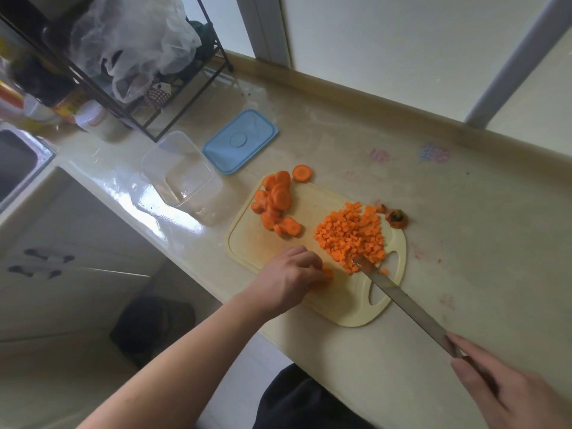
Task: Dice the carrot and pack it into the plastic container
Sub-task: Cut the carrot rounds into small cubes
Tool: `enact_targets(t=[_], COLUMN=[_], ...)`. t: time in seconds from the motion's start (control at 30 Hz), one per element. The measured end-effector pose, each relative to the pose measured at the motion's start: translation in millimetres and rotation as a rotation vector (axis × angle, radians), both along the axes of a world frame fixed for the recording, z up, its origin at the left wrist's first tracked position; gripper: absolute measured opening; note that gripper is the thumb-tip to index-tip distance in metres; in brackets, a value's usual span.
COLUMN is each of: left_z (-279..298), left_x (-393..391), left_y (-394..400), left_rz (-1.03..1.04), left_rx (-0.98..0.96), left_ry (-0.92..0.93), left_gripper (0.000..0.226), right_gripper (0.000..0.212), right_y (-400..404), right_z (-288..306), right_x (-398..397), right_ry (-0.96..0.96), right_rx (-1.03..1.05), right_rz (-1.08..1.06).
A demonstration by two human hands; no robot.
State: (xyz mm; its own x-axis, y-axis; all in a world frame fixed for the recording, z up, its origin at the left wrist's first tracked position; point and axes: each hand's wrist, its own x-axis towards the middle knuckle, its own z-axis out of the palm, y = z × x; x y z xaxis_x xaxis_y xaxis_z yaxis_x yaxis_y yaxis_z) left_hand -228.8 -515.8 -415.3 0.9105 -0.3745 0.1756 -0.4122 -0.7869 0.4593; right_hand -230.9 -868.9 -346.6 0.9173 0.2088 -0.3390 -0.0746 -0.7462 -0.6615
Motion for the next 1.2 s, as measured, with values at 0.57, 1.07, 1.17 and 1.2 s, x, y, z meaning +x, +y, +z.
enact_targets(t=[0.57, 1.07, 1.17, 1.2], left_z=[1, -8, -7, -6], left_x=[-26, -27, -24, -21], left_y=[18, 6, 7, 8], left_rz=[0.026, 0.155, 0.104, 0.068], left_rx=[0.198, -0.069, 0.004, 0.021], left_ry=[0.077, -0.017, -0.002, 0.009], left_gripper=[0.06, 0.034, 0.042, 0.042], right_gripper=[0.038, 0.041, 0.041, 0.04], right_y=[4, -4, -1, 0], right_z=[3, -2, 3, 5], right_x=[-2, -3, -4, -4], right_ry=[0.04, 0.049, 0.07, 0.071], right_rx=[0.008, -0.015, 0.015, 0.023], right_rz=[-0.004, -0.006, -0.004, -0.004])
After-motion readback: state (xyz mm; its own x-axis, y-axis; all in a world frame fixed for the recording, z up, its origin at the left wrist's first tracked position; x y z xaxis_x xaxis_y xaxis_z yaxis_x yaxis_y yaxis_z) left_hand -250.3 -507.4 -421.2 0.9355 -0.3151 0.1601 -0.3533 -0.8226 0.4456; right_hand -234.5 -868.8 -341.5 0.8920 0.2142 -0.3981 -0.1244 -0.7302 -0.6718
